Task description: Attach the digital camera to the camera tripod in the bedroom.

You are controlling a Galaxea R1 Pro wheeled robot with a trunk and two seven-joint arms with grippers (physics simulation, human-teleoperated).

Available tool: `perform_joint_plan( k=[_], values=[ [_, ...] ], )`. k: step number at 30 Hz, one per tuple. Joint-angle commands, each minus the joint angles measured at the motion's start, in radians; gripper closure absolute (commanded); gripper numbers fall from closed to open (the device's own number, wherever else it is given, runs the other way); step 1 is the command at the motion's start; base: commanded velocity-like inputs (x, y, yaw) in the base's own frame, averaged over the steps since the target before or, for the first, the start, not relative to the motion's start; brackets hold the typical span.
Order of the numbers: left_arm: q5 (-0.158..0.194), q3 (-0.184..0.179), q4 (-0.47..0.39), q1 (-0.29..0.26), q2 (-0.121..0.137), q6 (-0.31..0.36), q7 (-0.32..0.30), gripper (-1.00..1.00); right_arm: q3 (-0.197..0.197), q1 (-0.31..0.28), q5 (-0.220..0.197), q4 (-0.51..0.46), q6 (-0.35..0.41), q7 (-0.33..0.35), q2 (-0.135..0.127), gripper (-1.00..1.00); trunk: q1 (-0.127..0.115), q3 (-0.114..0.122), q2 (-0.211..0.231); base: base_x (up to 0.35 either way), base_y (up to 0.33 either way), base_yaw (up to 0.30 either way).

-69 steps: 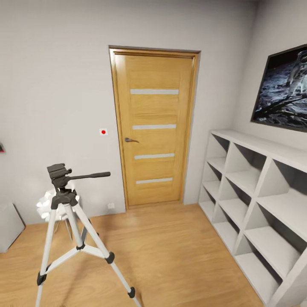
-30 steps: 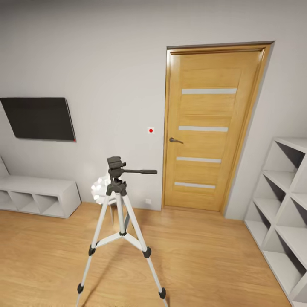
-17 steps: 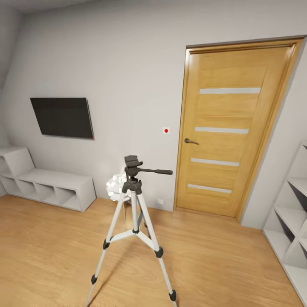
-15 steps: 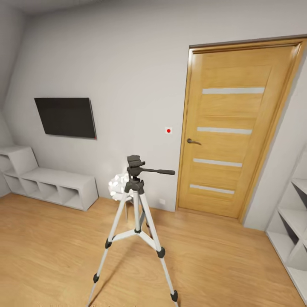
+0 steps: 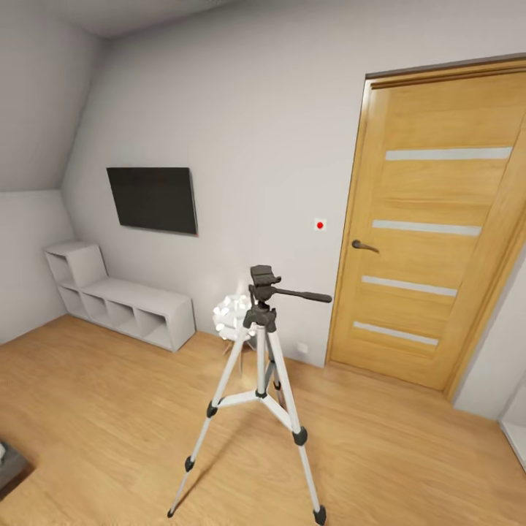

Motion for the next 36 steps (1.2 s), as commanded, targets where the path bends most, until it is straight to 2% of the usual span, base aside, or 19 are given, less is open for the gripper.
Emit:
perform_joint_plan(
  k=[1,14,26,36],
  values=[
    [0.005,-0.009,0.0,0.0,0.0,0.001,0.004,1.0,-0.001,-0.001,0.005,0.002,-0.001,0.002,0.0,-1.0,0.0,0.0,-0.001,0.0,0.0,0.269],
    [0.004,-0.009,0.0,0.0,0.0,0.001,0.004,1.0,-0.001,-0.001,0.005,0.002,-0.001,0.002,0.0,-1.0,0.0,0.0,-0.001,0.0,0.0,0.247],
    [0.002,-0.01,0.001,0.0,-0.002,0.004,0.002,1.0,-0.001,-0.001,0.006,0.002,-0.003,0.008,-0.003,-1.0,0.0,0.0,-0.001,0.0,-0.01,0.024],
    [0.0,-0.01,0.0,0.0,-0.002,0.004,0.002,1.0,-0.001,-0.001,0.006,0.002,-0.003,0.016,-0.003,-1.0,0.0,0.0,-0.001,0.0,-0.235,0.0]
  ],
)
